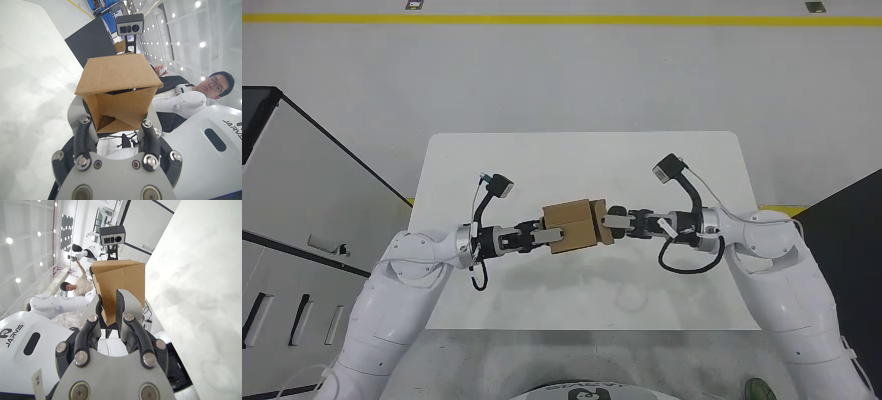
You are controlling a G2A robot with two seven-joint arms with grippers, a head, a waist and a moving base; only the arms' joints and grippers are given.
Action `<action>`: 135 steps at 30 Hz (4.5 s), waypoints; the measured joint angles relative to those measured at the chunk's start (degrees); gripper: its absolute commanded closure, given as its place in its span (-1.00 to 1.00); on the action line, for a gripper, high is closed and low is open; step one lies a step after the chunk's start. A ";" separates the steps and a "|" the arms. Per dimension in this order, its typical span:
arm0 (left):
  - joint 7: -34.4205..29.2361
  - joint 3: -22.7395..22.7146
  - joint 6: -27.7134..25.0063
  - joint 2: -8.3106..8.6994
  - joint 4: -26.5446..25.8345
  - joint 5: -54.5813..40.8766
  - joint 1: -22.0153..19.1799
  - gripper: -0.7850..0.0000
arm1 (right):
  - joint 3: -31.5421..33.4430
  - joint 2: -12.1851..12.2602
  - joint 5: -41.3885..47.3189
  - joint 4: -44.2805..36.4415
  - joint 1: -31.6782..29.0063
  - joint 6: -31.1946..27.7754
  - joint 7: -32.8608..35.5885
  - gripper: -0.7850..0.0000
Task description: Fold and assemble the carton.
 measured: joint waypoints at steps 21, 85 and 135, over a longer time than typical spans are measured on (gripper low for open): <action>0.68 0.59 0.35 0.77 -0.41 1.15 -0.06 1.00 | -1.37 0.58 -0.39 0.10 0.55 0.57 -1.19 0.73; 2.12 2.87 0.99 1.99 1.46 -3.92 -1.40 1.00 | -3.45 1.46 7.02 2.31 1.39 -1.55 -2.87 0.82; 3.07 4.44 1.53 2.81 0.46 -0.55 -1.92 1.00 | -4.15 2.65 1.05 0.99 2.20 -0.13 -4.00 0.84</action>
